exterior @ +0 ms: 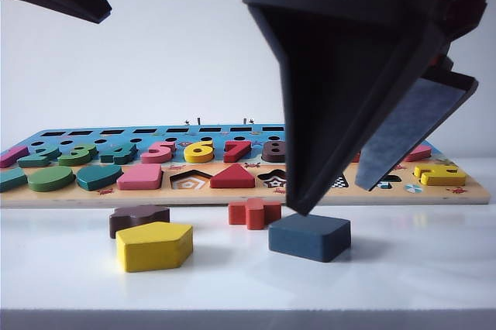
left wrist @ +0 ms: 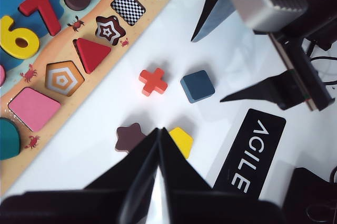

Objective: Insert the cube into the slot.

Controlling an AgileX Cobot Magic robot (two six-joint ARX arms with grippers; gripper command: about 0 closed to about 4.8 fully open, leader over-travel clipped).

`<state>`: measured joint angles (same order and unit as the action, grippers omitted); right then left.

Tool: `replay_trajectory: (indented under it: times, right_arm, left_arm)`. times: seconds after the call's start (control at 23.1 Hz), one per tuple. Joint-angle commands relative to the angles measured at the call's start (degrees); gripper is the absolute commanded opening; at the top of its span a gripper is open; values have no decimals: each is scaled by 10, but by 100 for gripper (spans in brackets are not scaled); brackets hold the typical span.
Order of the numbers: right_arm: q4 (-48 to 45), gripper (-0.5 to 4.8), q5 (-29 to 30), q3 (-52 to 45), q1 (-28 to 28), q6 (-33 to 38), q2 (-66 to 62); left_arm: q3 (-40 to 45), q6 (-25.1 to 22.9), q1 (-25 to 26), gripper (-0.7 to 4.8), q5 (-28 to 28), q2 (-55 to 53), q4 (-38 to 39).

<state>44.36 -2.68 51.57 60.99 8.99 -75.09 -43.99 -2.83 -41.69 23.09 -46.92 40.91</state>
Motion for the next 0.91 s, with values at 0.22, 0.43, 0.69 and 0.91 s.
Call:
replay_trajectory:
  times: [0.22, 0.43, 0.69, 0.91]
  right_arm:
    - [-40, 479, 16, 3, 1, 4, -17]
    - [-40, 479, 16, 3, 1, 4, -27]
    - [-41, 479, 16, 3, 0, 4, -41]
    - [-46, 479, 16, 3, -1, 4, -57]
  left_arm:
    - [-1, -7, 1, 17, 5, 1, -10]
    - [-1, -12, 1, 17, 2, 1, -30]
    - [-1, -13, 1, 17, 2, 1, -48]
    - [-1, -13, 1, 17, 3, 1, -66]
